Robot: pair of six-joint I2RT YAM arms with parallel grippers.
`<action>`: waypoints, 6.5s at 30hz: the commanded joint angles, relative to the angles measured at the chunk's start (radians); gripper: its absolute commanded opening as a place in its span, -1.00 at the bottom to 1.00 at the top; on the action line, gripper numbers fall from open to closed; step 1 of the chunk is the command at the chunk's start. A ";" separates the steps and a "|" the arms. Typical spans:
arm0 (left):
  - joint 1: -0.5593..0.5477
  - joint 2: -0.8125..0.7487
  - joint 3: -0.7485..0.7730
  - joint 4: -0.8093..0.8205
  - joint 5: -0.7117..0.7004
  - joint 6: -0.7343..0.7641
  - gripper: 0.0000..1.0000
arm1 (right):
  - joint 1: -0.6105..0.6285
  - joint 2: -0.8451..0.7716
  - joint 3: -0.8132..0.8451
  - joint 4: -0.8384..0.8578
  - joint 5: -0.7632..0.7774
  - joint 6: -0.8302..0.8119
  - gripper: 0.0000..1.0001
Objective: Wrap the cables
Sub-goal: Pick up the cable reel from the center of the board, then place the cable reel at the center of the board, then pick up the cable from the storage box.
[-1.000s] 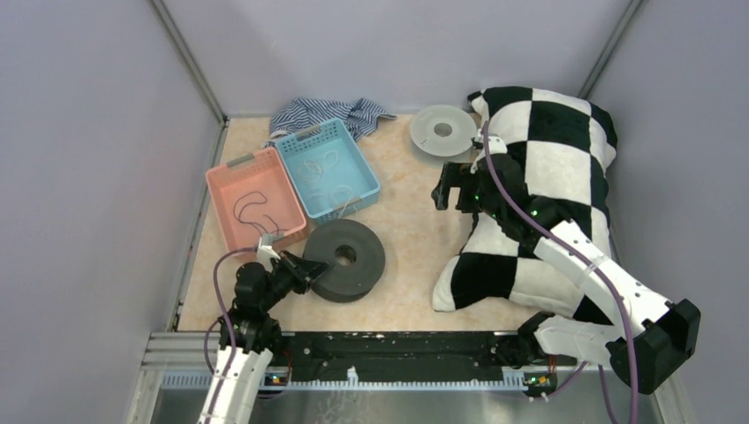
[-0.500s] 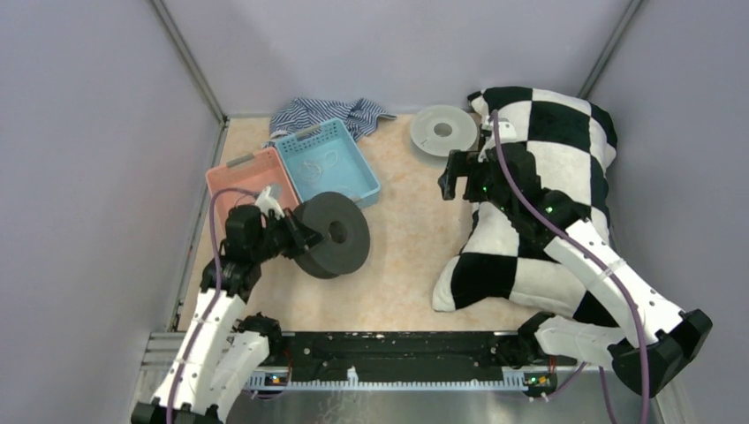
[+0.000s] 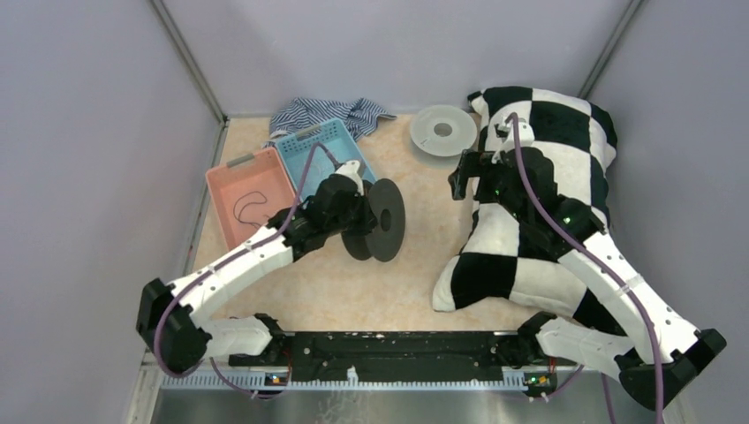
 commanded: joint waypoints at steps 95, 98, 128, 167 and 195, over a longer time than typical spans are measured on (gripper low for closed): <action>-0.160 0.593 0.765 0.184 0.116 -0.231 0.08 | 0.013 -0.374 -0.331 0.057 0.108 0.146 0.97; -0.146 0.538 0.745 0.196 0.109 -0.226 0.10 | 0.012 -0.375 -0.331 0.065 0.099 0.144 0.97; 0.267 0.385 0.455 -0.263 -0.197 0.208 0.14 | 0.048 0.009 0.023 0.026 -0.180 -0.049 0.97; 0.363 0.732 0.510 -0.092 -0.080 0.107 -1.00 | 0.048 0.045 -0.172 -0.076 0.048 0.030 0.39; 0.361 0.546 0.422 -0.097 -0.017 0.217 0.32 | 0.046 0.060 -0.227 0.215 0.027 -0.056 -1.00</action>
